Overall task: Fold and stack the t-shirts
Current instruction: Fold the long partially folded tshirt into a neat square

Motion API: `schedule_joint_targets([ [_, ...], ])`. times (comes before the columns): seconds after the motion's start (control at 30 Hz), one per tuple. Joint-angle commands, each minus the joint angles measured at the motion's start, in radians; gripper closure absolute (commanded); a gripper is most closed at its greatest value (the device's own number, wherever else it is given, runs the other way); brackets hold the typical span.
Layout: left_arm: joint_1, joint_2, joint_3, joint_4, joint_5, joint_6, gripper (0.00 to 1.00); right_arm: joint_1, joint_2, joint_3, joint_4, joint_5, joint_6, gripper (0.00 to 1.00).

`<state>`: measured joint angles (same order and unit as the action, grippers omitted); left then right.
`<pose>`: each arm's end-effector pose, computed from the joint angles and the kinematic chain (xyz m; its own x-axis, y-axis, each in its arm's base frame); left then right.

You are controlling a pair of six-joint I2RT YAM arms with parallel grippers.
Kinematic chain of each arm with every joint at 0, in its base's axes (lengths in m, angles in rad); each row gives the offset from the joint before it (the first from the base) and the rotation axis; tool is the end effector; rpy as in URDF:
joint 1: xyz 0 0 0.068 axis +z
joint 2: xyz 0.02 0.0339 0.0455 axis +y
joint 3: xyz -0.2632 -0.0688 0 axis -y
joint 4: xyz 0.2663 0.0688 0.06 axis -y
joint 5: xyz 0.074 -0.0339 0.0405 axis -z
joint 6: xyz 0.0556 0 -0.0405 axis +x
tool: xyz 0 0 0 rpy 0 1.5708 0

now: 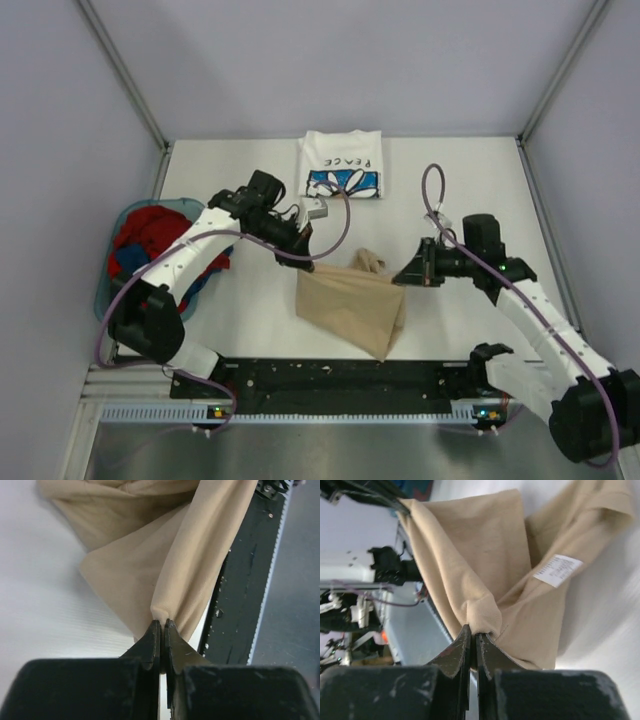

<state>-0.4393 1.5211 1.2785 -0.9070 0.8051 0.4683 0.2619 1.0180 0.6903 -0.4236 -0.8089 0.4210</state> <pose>0.2779 -0.1749 0.2679 -0.4836 0.5729 -0.6618 0.8739 0.2727 -0.4025 0.2169 0.0998 0.2319 -0.8835 0.0552 -0.4652 -0.3598 0.5558 0.7494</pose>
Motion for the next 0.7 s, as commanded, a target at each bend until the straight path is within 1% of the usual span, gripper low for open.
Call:
schedule_joint_targets([
  [0.0,0.002,-0.065,-0.03,-0.096,0.126,0.102,1.0,0.01,-0.145,-0.046,-0.046,-0.15,0.105,1.0],
  [0.07,0.001,-0.059,-0.024,-0.084,0.15,0.093,1.0,0.01,-0.153,-0.077,-0.029,-0.167,0.151,1.0],
  [0.13,-0.001,-0.036,-0.019,-0.053,0.16,0.075,1.0,0.01,-0.141,-0.135,0.052,-0.165,0.211,1.0],
  [0.2,-0.001,0.008,-0.012,0.005,0.155,0.038,1.0,0.002,-0.107,-0.184,0.132,-0.107,0.255,1.0],
  [0.27,-0.01,0.08,0.025,0.055,0.14,0.004,1.0,-0.03,-0.058,-0.213,0.169,-0.044,0.26,1.0],
  [0.4,-0.022,0.282,0.172,0.063,0.125,-0.045,1.0,-0.157,0.077,-0.242,0.238,0.06,0.253,1.0],
  [0.47,-0.03,0.38,0.264,0.059,0.111,-0.068,1.0,-0.197,0.161,-0.213,0.259,0.132,0.217,1.0],
  [0.53,-0.039,0.471,0.362,0.063,0.094,-0.097,1.0,-0.204,0.265,-0.152,0.272,0.186,0.171,1.0],
  [0.67,-0.067,0.611,0.547,0.071,0.062,-0.158,1.0,-0.222,0.47,-0.002,0.272,0.218,0.153,1.0],
])
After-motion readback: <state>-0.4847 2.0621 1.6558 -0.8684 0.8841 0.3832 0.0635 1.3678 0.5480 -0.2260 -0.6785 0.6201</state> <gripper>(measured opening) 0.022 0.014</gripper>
